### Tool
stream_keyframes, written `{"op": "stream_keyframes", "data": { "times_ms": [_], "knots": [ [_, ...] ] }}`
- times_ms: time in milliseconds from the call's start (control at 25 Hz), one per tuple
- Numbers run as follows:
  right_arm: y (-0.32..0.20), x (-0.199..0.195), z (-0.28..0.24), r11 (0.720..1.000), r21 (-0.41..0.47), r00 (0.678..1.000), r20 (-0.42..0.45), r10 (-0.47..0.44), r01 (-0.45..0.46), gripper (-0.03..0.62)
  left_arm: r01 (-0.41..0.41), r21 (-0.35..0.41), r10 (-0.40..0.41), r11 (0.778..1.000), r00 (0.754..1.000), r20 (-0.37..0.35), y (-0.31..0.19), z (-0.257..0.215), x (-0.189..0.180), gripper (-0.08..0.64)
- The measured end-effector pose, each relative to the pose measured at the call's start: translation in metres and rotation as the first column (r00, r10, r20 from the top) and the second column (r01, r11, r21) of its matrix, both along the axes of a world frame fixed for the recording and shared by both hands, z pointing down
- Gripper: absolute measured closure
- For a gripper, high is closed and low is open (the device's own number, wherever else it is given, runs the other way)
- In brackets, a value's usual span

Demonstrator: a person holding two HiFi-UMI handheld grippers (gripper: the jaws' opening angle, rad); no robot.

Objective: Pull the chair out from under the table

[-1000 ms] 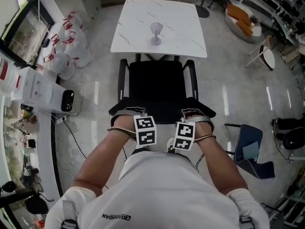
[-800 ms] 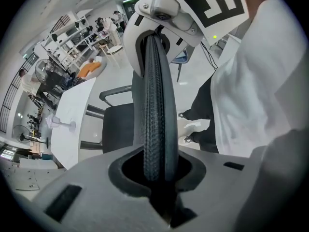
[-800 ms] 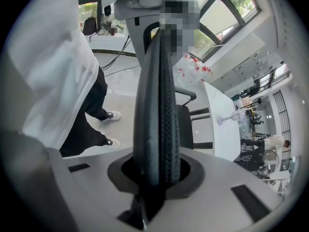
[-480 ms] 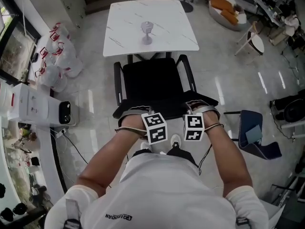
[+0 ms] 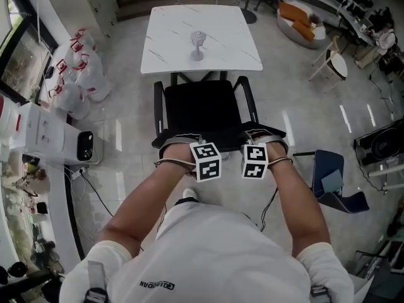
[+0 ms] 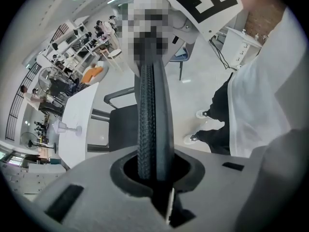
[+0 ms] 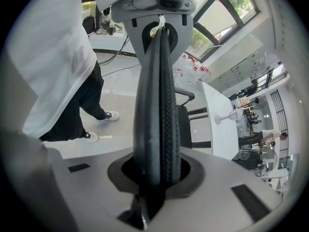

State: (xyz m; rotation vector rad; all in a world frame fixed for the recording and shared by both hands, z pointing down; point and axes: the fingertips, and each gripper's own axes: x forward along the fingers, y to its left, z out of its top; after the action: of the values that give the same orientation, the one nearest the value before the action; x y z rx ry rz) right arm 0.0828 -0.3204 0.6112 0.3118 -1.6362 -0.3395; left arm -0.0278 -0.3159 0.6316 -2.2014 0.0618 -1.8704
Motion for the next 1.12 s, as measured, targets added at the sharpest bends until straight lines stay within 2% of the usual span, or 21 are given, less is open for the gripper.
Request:
{"op": "stream_keyframes", "data": {
  "times_ms": [200, 400, 560, 1120],
  "knots": [
    [0.006, -0.003, -0.004, 0.999, -0.048, 1.000, 0.003, 0.012, -0.012, 0.535, 0.007, -0.022, -0.007, 1.000, 1.000, 0.016, 0.000, -0.004, -0.003, 0.506],
    [0.017, -0.002, -0.004, 0.999, -0.050, 1.000, 0.011, 0.003, -0.002, 0.540, 0.026, -0.031, -0.025, 0.999, 0.999, 0.035, 0.010, -0.005, -0.003, 0.506],
    [0.032, -0.003, -0.007, 0.998, -0.055, 1.000, 0.015, -0.017, 0.018, 0.543, 0.045, -0.053, -0.043, 0.998, 0.998, 0.037, 0.027, -0.006, -0.003, 0.503],
    [0.111, -0.004, -0.006, 0.998, -0.047, 0.998, 0.028, -0.047, 0.049, 0.549, 0.079, -0.052, -0.077, 0.995, 0.996, 0.044, 0.108, -0.005, -0.006, 0.497]
  ]
}}
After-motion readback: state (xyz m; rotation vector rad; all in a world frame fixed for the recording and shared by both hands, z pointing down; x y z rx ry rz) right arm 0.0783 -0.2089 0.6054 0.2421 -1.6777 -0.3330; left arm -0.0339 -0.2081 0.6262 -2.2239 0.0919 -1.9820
